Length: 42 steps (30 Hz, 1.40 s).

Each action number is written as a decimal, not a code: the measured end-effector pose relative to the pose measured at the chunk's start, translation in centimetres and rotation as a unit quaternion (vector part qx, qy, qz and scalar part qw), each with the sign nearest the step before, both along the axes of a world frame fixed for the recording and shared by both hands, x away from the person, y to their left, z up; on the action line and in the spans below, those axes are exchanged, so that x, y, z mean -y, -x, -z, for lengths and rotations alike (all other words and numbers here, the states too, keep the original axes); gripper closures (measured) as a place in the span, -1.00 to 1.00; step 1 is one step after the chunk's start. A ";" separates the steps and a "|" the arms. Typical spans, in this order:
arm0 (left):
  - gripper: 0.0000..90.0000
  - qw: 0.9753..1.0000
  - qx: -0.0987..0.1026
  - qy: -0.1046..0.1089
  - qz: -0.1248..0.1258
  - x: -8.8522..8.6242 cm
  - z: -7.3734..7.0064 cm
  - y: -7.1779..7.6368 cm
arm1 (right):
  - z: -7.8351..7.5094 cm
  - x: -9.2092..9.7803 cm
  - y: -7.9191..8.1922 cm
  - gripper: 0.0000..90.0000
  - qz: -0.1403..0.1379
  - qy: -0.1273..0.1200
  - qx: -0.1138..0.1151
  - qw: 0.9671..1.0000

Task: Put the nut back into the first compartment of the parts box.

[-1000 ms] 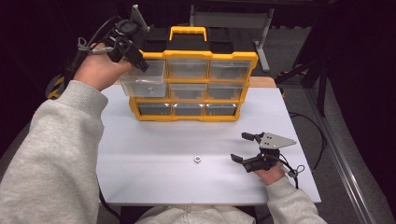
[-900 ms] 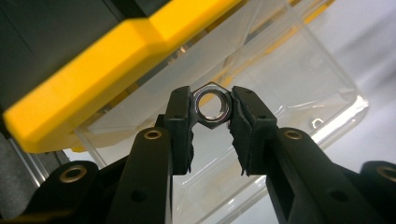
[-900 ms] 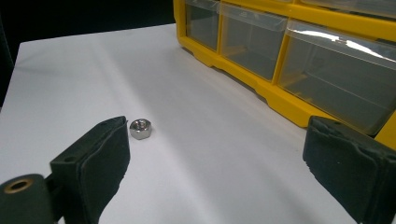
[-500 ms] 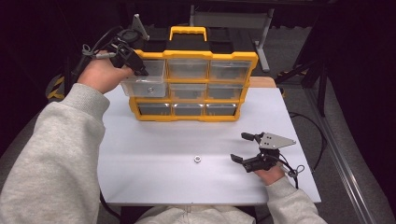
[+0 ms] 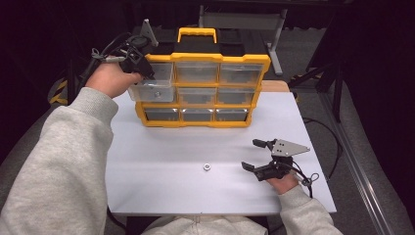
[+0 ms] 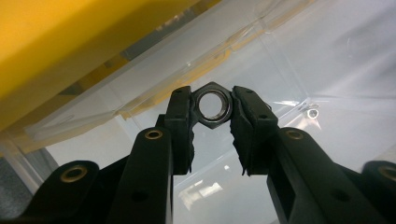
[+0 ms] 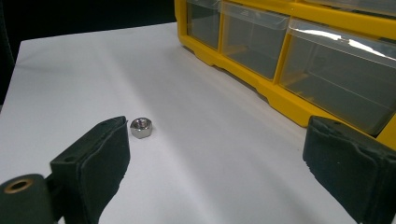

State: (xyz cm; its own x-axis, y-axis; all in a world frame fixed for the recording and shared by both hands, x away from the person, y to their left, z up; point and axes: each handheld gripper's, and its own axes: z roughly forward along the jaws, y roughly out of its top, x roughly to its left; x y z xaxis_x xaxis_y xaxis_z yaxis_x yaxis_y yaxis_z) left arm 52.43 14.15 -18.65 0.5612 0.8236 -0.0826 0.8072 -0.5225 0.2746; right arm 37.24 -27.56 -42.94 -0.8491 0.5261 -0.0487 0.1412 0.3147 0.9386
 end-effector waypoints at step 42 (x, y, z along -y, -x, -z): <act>-0.47 0.989 0.124 0.051 0.069 0.0 -4.7 5.4 | 0.1 -0.1 0.0 -0.82 -0.006 0.001 -0.003 1.000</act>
